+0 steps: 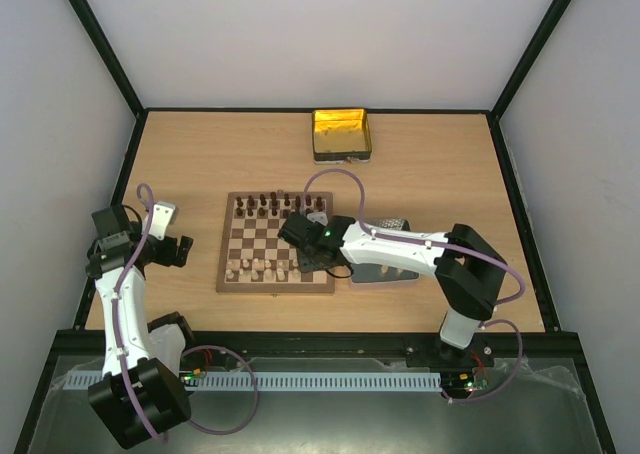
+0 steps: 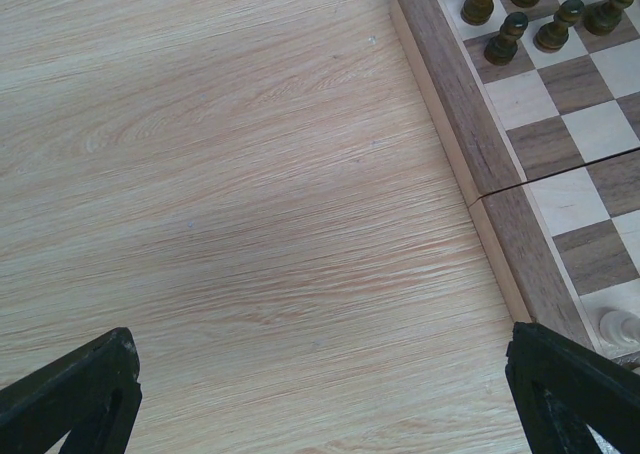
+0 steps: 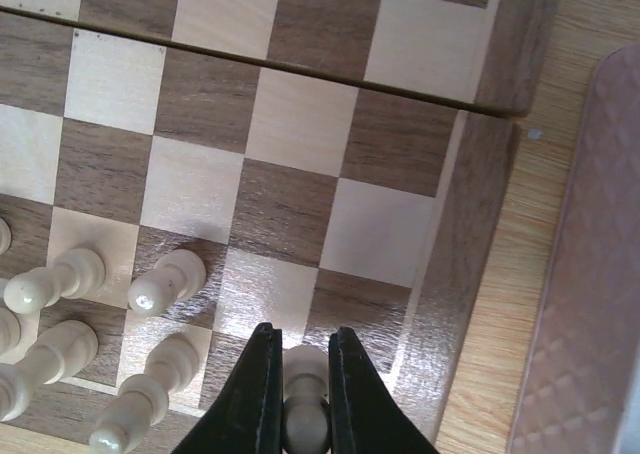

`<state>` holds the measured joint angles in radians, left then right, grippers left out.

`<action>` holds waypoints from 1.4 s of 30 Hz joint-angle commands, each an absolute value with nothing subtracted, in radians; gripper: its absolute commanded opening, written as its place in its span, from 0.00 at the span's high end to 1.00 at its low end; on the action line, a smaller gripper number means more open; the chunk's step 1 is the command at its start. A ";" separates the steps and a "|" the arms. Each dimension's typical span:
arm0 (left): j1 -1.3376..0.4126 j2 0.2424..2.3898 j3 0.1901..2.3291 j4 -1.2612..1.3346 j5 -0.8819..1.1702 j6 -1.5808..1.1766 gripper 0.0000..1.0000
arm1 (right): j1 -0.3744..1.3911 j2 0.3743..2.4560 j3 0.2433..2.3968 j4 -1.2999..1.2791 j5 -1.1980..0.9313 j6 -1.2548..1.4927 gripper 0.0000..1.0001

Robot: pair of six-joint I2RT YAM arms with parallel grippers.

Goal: Set up the chess pieces on the board
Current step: Place the chess piece on the chessboard.

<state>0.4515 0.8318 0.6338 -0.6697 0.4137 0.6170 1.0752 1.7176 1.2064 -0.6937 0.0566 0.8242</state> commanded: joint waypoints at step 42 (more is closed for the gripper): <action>0.439 0.832 0.623 -0.668 0.422 0.617 0.01 | 1.086 1.862 1.301 -0.665 0.049 0.818 0.85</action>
